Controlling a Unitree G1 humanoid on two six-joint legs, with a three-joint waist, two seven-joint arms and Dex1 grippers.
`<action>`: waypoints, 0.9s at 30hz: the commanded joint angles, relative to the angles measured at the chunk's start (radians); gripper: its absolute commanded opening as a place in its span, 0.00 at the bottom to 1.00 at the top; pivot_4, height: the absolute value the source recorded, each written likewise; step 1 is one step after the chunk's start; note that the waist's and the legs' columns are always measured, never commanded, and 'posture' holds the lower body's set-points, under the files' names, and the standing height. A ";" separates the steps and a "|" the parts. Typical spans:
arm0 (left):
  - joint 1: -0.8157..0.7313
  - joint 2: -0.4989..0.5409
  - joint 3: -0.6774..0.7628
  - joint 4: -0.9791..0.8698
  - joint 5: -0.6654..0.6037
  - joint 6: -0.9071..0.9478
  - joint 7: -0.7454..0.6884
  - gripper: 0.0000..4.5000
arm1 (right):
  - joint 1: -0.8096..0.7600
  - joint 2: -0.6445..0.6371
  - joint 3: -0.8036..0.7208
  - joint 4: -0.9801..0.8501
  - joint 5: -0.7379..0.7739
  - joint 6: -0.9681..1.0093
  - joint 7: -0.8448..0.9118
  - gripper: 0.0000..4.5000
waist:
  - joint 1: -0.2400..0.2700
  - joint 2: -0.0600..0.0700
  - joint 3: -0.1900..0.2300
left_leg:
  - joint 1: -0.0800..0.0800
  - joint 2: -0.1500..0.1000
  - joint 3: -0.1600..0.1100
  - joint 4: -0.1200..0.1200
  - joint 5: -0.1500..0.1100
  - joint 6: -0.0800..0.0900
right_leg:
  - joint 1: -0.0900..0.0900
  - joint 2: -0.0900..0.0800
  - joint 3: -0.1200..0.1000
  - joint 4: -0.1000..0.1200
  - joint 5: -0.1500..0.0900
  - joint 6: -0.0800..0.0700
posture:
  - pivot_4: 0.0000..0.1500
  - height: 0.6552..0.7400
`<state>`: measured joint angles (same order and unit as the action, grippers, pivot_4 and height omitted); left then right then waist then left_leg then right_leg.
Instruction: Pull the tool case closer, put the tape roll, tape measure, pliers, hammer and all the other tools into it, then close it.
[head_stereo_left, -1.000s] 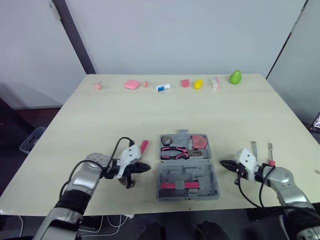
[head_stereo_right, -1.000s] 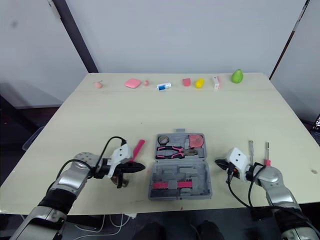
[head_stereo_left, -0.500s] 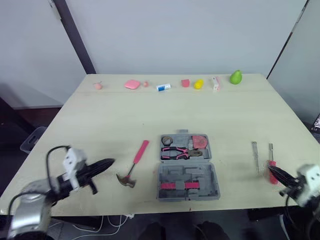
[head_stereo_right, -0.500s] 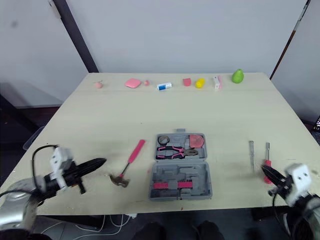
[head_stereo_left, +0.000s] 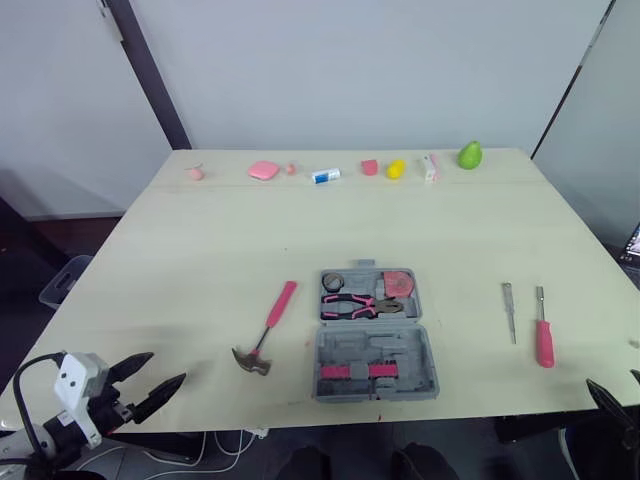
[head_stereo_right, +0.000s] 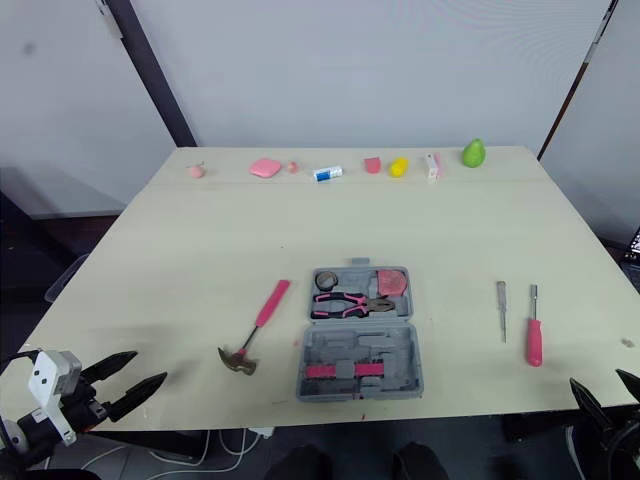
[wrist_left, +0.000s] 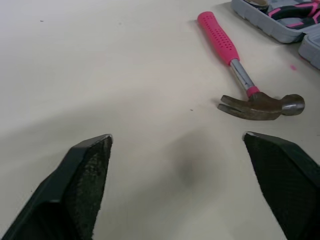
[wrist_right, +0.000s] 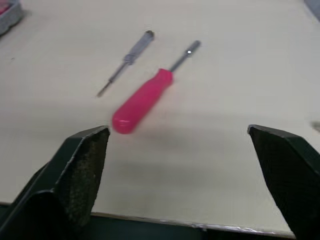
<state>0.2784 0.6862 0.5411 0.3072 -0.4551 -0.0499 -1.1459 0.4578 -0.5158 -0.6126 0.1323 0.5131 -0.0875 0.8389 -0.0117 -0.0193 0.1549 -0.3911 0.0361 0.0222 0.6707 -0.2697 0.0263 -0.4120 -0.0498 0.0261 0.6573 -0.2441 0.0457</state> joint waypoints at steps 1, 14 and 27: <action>-0.003 0.020 0.010 -0.011 -0.011 -0.030 -0.018 1.00 | 0.005 -0.017 -0.030 -0.014 0.012 -0.001 0.003 0.99 | 0.000 0.000 0.000 | 0.000 0.000 0.000 0.000 0.000 0.000 | 0.000 0.000 0.000 0.000 0.000 0.000 | 1.00 1.00; -0.149 0.078 -0.148 -0.339 -0.078 0.110 -0.077 1.00 | -0.217 -0.057 0.171 -0.260 -0.093 0.280 -0.210 0.99 | -0.003 0.001 0.000 | 0.000 0.000 0.001 0.000 0.000 0.000 | -0.001 0.002 0.001 0.000 0.001 -0.002 | 1.00 1.00; -0.344 0.147 -0.333 -0.520 -0.132 0.285 -0.152 1.00 | -0.608 -0.030 0.369 -0.140 -0.202 0.641 -0.432 0.99 | -0.001 0.001 0.001 | -0.004 -0.001 0.000 0.000 0.000 0.000 | -0.002 0.006 -0.001 0.000 0.004 0.000 | 1.00 1.00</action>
<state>-0.0485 0.8159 0.2108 -0.1673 -0.5606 0.2273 -1.2868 -0.1311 -0.5429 -0.2357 -0.0026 0.3183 0.5307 0.4287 -0.0122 -0.0183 0.1561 -0.3972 0.0352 0.0226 0.6703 -0.2695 0.0265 -0.4151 -0.0434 0.0245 0.6570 -0.2404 0.0460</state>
